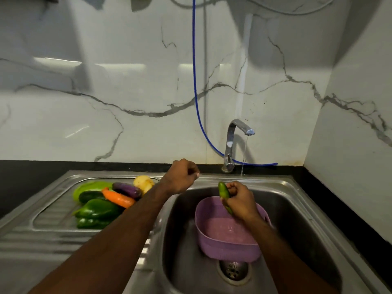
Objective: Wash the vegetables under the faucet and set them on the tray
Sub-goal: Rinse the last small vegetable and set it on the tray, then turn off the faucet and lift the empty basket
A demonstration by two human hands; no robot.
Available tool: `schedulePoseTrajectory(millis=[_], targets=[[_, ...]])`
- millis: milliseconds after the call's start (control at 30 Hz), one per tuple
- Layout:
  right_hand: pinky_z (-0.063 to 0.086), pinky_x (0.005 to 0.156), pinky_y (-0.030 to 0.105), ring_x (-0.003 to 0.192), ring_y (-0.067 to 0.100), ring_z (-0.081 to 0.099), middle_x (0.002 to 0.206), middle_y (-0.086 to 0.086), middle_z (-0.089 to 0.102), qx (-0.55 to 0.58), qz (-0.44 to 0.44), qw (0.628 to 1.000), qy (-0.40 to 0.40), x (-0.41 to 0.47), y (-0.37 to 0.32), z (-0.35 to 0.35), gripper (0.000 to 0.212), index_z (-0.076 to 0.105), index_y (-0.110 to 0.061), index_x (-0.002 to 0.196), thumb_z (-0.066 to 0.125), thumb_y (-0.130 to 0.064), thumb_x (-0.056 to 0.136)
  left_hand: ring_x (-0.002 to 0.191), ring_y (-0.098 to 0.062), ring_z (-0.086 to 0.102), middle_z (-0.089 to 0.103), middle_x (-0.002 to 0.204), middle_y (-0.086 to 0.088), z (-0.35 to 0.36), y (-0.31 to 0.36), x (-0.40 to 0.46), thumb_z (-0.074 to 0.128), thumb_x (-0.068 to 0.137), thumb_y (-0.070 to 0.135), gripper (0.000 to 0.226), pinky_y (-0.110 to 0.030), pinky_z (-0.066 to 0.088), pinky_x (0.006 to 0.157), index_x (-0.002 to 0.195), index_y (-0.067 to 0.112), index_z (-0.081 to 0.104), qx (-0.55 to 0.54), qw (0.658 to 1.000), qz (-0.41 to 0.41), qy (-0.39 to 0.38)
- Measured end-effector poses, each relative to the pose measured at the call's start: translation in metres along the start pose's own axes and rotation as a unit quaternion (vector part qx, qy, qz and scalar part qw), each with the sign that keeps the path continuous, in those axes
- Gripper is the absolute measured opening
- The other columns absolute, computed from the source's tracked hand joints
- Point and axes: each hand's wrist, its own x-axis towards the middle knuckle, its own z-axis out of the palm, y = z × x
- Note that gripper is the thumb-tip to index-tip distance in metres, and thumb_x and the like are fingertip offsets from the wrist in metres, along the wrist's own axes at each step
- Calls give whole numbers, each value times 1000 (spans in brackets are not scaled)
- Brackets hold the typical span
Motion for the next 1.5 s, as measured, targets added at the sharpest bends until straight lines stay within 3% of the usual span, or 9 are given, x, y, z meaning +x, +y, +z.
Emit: schedulePoseTrajectory(millis=[133, 367, 500, 800, 1033, 1133, 1233, 1333, 1500], targets=[[57, 68, 26, 81, 8, 66, 91, -7, 69, -29, -38, 998, -28, -14, -26, 2, 16, 67, -28, 101, 76, -37, 92, 80, -11, 66, 75, 86, 0, -31, 0, -20, 67, 90, 17, 11, -23, 48, 73, 90, 13, 77, 8, 999, 36, 20], [45, 65, 6, 83, 1, 62, 93, -15, 67, -35, -136, 985, -101, -34, -91, 37, 40, 75, -24, 112, 87, -12, 75, 72, -8, 63, 69, 73, 4, -90, -22, -55, 70, 90, 24, 15, -20, 45, 63, 78, 15, 72, 14, 993, 27, 111], [54, 73, 23, 75, 1, 63, 88, -11, 70, -21, -181, 974, -138, -52, -133, 73, 37, 73, -22, 103, 89, -15, 70, 64, -9, 58, 64, 65, 2, -115, -47, -81, 71, 89, 23, 22, -24, 38, 57, 68, 20, 65, 37, 993, -7, 111], [57, 81, 29, 96, 8, 64, 97, -13, 70, -67, -249, 955, -144, -88, -190, 131, 35, 71, -31, 98, 80, -46, 68, 53, -7, 43, 47, 52, 7, -160, -100, -134, 68, 90, 18, 43, -27, 31, 52, 53, 23, 47, 54, 984, -70, 155], [51, 90, 32, 92, 7, 60, 98, -18, 67, -226, -313, 893, -231, -120, -191, 141, 36, 70, -30, 98, 75, -60, 79, 57, -14, 50, 54, 58, 2, -172, -138, -165, 70, 88, 16, 37, -28, 38, 57, 56, 21, 52, 67, 981, -108, 148], [45, 100, 36, 101, 4, 56, 111, -26, 66, -232, -305, 893, -237, -121, -180, 131, 31, 75, -29, 99, 79, -53, 81, 58, -10, 51, 54, 58, 4, -168, -136, -168, 70, 88, 18, 39, -25, 35, 54, 55, 23, 51, 81, 980, -104, 146], [46, 103, 43, 106, 8, 62, 94, -39, 59, -224, -295, 891, -264, -118, -171, 126, 34, 76, -31, 101, 80, -53, 76, 56, -7, 48, 53, 56, 4, -164, -128, -165, 70, 89, 20, 35, -23, 32, 51, 58, 20, 54, 80, 981, -107, 140], [51, 98, 39, 100, 9, 65, 97, -22, 71, -217, -278, 897, -268, -113, -166, 121, 42, 75, -33, 98, 72, -60, 65, 55, -10, 48, 54, 56, 3, -155, -115, -156, 70, 88, 19, 31, -25, 34, 52, 60, 19, 57, 61, 983, -100, 140], [59, 85, 41, 86, 6, 68, 88, -15, 74, -177, -256, 922, -232, -90, -156, 103, 15, 77, -32, 88, 73, -37, 75, 63, -8, 54, 61, 64, 4, -139, -80, -130, 68, 89, 21, 21, -23, 35, 57, 69, 19, 65, 53, 985, -42, 157]])
